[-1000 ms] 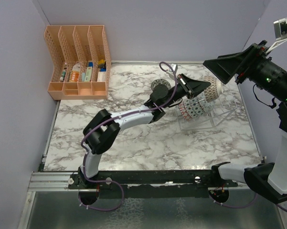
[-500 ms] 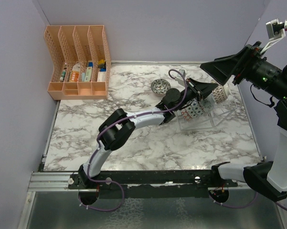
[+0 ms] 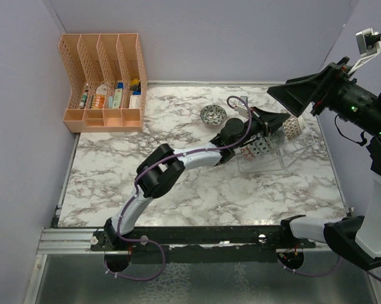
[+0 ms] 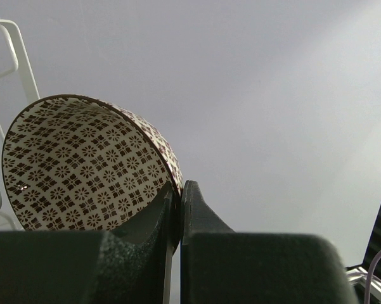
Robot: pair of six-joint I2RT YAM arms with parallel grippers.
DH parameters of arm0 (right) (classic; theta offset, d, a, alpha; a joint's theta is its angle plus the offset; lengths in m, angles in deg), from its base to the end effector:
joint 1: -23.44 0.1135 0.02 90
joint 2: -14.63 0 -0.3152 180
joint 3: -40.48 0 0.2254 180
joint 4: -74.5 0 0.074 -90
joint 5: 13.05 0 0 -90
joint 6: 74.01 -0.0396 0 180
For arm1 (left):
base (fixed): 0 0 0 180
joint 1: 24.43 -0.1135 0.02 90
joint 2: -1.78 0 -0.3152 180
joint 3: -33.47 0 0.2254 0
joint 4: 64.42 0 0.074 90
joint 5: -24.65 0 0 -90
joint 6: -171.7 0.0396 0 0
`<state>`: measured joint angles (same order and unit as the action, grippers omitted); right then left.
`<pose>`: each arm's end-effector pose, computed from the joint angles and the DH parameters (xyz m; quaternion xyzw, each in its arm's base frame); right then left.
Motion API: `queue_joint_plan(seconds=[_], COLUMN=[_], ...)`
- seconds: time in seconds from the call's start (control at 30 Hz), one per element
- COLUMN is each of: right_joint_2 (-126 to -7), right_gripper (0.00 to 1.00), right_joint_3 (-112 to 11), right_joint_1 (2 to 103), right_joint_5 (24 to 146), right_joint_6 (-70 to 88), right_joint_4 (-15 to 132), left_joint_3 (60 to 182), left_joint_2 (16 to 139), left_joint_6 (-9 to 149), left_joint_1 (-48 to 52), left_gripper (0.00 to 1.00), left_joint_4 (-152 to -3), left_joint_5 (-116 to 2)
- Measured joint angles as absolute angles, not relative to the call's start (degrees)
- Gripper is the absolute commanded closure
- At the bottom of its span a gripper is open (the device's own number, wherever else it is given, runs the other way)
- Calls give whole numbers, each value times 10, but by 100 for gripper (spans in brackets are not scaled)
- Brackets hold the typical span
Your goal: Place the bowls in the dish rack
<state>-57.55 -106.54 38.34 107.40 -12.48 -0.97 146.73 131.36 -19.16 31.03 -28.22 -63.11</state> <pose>0.0824 0.0427 0.6299 -0.1023 0.7030 0.4242 0.5615 0.3071 -0.4489 0.3317 -0.2069 0.5360 -0.8033 0.1569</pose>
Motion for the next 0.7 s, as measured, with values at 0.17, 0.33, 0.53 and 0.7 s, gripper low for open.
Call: queue_joint_plan(seconds=[0.17, 0.33, 0.53, 0.7], right_joint_2=[-574, -574, -573, -572], right_gripper=[1, 1, 1, 1], right_joint_3=[-1059, -1058, -1058, -1058], right_joint_1=[383, 383, 383, 383], right_joint_5=[1074, 1072, 1067, 1063], right_joint_6=[-122, -122, -122, -122], right_joint_4=[-10, -10, -10, -14], left_joint_3=[1467, 1466, 1466, 1477], left_joint_2=[1314, 1314, 1314, 1322], left_joint_6=[-197, -202, -210, -215], left_joint_1=[307, 301, 296, 296], left_gripper=[100, 100, 100, 100], left_joint_4=[-285, -291, -311, -317], left_joint_5=[-633, -634, -633, -632])
